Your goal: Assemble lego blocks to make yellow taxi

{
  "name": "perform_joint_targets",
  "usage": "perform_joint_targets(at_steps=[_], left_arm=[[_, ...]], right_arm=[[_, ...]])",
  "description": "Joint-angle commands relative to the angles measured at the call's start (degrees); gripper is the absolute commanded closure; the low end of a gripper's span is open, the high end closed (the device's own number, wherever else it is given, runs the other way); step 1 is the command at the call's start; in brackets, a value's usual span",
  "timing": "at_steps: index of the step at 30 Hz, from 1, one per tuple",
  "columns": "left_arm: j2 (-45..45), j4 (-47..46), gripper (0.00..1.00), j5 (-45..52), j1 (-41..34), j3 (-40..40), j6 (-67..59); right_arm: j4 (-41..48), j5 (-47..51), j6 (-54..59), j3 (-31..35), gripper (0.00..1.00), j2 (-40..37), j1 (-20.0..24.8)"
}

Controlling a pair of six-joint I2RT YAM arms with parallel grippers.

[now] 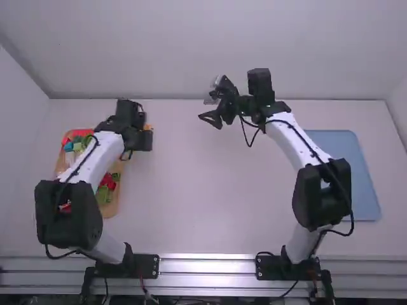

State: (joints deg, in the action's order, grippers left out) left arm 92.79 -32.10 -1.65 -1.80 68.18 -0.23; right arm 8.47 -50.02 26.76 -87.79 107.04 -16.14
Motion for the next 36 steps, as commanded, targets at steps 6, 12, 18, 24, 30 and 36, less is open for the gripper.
perform_joint_targets(at_steps=[6,12,18,24,30,36], left_arm=[[-0.33,1.7,0.72,10.27,-17.22,-9.09,-30.67],[-0.33,6.19,0.57,11.37,-24.52,-11.87,-35.43],[2.19,10.58,0.56,14.53,-29.7,-13.49,-37.33],[5.55,10.8,0.54,13.99,-31.76,-13.2,-40.37],[8.85,7.87,0.58,9.11,-31.95,-10.75,-43.69],[9.27,9.03,0.52,9.6,-31.95,-11.58,-50.47]], right_arm=[[-0.63,-15.8,-1.27,-1.88,0.01,0.44,5.9],[-0.44,-24.79,-1.25,-1.88,0.01,0.44,9.75],[-0.37,-29.7,-1.55,-1.84,0.01,0.44,11.39],[-0.37,-29.44,-1.42,-1.84,0.01,0.44,10.21],[-0.63,-29.44,-1.44,-1.84,0.01,0.44,9.64],[-0.61,-29.51,-1.49,-1.84,0.01,0.44,9.77]])
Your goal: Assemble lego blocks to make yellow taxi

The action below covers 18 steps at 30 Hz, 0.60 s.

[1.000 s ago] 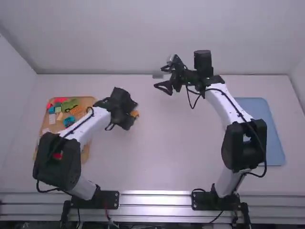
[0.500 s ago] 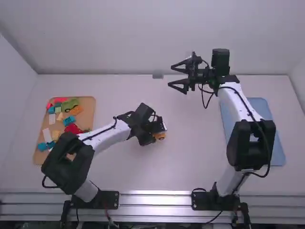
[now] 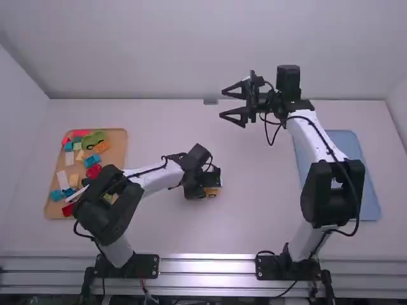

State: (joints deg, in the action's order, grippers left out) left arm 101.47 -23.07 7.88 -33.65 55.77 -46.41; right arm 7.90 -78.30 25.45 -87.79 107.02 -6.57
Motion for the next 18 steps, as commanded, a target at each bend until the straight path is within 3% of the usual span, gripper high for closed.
perform_joint_targets(at_steps=[1,4,6,14,15,16,18], left_arm=[[0.59,0.31,0.51,0.2,-0.09,0.48,-4.81],[0.59,2.05,0.47,0.02,-0.09,-0.48,-5.07],[0.59,3.52,0.38,0.0,-0.11,-1.2,-5.01],[0.59,4.39,0.25,0.0,-0.11,-1.46,-4.2],[0.59,4.33,0.19,0.04,-0.11,-1.4,-4.02],[0.59,4.35,0.02,0.02,-0.11,-1.29,-4.04],[0.52,4.52,0.01,-1.16,-0.11,-1.01,-3.98]], right_arm=[[0.07,-1.2,-0.13,-1.84,0.01,0.46,0.17],[0.09,-1.27,-0.17,-1.84,0.01,0.46,0.09],[0.09,-1.38,-0.15,-1.84,0.01,0.46,0.09],[0.02,-1.36,-1.97,-1.84,0.01,0.46,0.13],[0.04,-1.38,-2.34,-1.84,0.01,0.46,0.13],[0.07,-1.4,-2.29,-1.84,0.01,0.46,0.15],[0.04,-1.36,-2.08,-1.84,0.01,0.46,0.13]])
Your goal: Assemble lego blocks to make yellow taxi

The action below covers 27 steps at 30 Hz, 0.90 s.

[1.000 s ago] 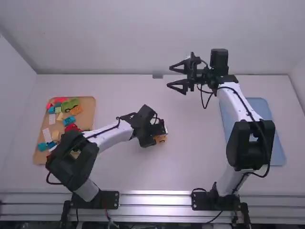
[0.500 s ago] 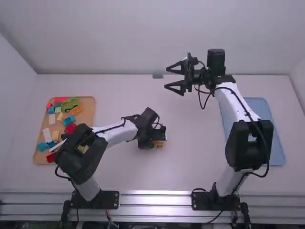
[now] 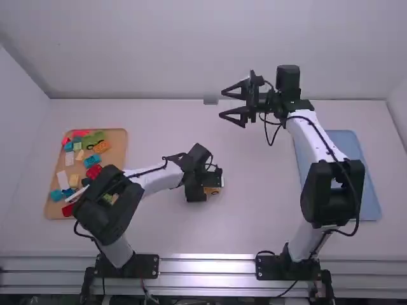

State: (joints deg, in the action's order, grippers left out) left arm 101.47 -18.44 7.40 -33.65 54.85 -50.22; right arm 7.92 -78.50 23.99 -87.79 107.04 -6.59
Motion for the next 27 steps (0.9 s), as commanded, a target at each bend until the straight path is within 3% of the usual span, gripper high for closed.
perform_joint_targets(at_steps=[1,12,22,25,26,27], left_arm=[[0.46,-0.04,0.01,-1.6,-0.11,0.39,-0.17],[-12.35,-6.25,0.01,-6.64,5.53,6.58,19.47],[-29.49,-8.35,0.01,-12.79,16.87,4.85,43.85],[-36.2,-10.4,0.01,-23.32,21.2,4.94,59.12],[-36.2,-10.4,0.01,-23.32,21.2,4.94,59.12],[-38.38,-12.83,0.01,-30.38,23.17,5.29,69.42]], right_arm=[[0.04,-1.18,-0.61,-1.84,0.01,0.44,0.15],[-0.17,1.2,-0.59,-1.84,0.01,0.44,-0.17],[-1.75,12.39,3.61,-1.84,0.01,0.44,-6.25],[-4.83,15.65,1.25,-1.88,0.01,0.44,-8.15],[-4.83,15.65,1.25,-1.88,0.01,0.44,-8.15],[-5.31,16.81,1.38,-1.88,0.01,0.44,-8.66]])
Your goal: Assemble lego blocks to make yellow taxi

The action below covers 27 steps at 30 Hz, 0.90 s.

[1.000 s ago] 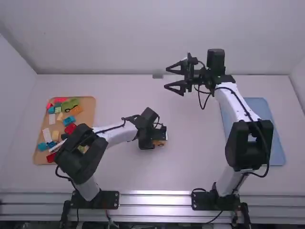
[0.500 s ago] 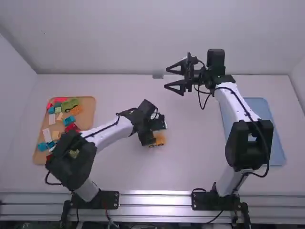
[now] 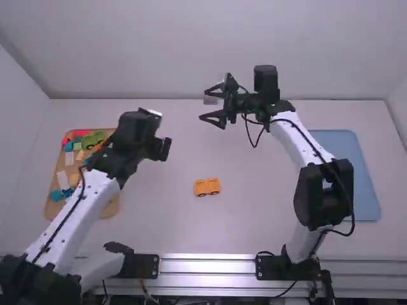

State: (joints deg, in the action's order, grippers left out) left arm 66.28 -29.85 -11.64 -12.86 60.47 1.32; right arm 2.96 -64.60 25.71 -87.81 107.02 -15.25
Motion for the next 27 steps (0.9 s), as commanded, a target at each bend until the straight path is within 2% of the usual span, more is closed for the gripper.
perform_joint_targets(at_steps=[1,2,5,11,14,20,27], left_arm=[[-4.28,-3.17,0.01,-14.51,3.52,-0.07,22.27],[-5.81,-6.75,0.01,-18.62,5.46,0.68,27.15],[-7.56,-12.13,0.01,-20.83,9.16,2.6,29.44],[-7.61,-19.26,0.01,-20.28,19.17,7.96,30.6],[-6.23,-24.33,0.01,-19.02,27.3,11.52,33.92],[-0.5,-22.97,0.01,-0.63,42.16,16.11,24.33],[9.68,-26.03,0.01,7.98,48.7,21.9,22.03]], right_arm=[[-0.87,3.26,-0.42,-1.86,0.01,0.46,-0.28],[-1.38,3.43,-0.37,-1.86,0.01,0.46,-0.59],[-2.01,3.15,-0.24,-1.92,0.01,0.46,-0.5],[-2.91,3.02,-0.39,-1.9,0.01,0.46,-0.44],[-2.05,2.93,-0.24,-1.9,0.01,0.46,-0.46],[1.25,-2.47,6.01,-1.9,0.01,0.46,-1.31],[3.52,0.17,2.84,-1.9,0.01,0.46,-1.16]])
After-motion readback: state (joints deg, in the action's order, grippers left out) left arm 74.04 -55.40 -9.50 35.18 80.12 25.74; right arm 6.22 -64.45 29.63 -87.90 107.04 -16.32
